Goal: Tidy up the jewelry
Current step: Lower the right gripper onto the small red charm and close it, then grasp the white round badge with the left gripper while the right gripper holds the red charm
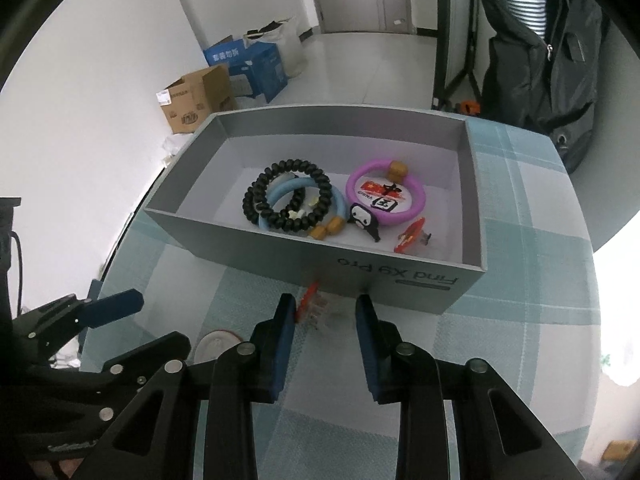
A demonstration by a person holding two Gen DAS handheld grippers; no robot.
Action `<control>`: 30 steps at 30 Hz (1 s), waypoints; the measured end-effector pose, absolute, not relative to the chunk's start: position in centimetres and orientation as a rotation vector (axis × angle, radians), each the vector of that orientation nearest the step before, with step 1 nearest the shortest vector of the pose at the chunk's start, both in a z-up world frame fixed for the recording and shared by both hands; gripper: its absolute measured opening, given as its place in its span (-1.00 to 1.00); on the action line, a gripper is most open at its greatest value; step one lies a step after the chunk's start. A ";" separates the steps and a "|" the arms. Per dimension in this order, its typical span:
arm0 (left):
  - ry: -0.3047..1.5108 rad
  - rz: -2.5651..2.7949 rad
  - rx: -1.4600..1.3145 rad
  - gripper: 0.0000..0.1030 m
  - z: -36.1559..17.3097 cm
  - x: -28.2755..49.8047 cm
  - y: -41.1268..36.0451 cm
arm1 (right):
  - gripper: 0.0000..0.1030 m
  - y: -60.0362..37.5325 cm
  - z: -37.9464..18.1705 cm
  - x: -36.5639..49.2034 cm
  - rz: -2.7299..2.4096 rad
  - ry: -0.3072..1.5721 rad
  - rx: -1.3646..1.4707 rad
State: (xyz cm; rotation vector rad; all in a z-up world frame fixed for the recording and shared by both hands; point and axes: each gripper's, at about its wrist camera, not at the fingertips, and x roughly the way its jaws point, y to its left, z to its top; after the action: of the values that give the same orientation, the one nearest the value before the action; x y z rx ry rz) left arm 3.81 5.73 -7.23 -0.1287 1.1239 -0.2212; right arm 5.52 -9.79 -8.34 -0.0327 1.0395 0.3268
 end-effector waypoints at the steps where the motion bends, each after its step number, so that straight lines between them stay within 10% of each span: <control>1: 1.122 -0.225 -0.130 0.31 -7.3 3.8 5.8 | -0.44 -9.8 -8.2 5.5 0.332 1.040 -0.029; 30: 1.124 -0.273 0.111 0.30 -7.9 3.5 0.6 | -0.43 -18.2 -3.1 4.5 0.319 0.911 0.170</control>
State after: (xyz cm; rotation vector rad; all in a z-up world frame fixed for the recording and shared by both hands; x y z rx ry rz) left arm 3.52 0.60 -7.90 0.1108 1.1240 -0.2728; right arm 4.50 -18.20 -3.08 0.1702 0.9112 0.3188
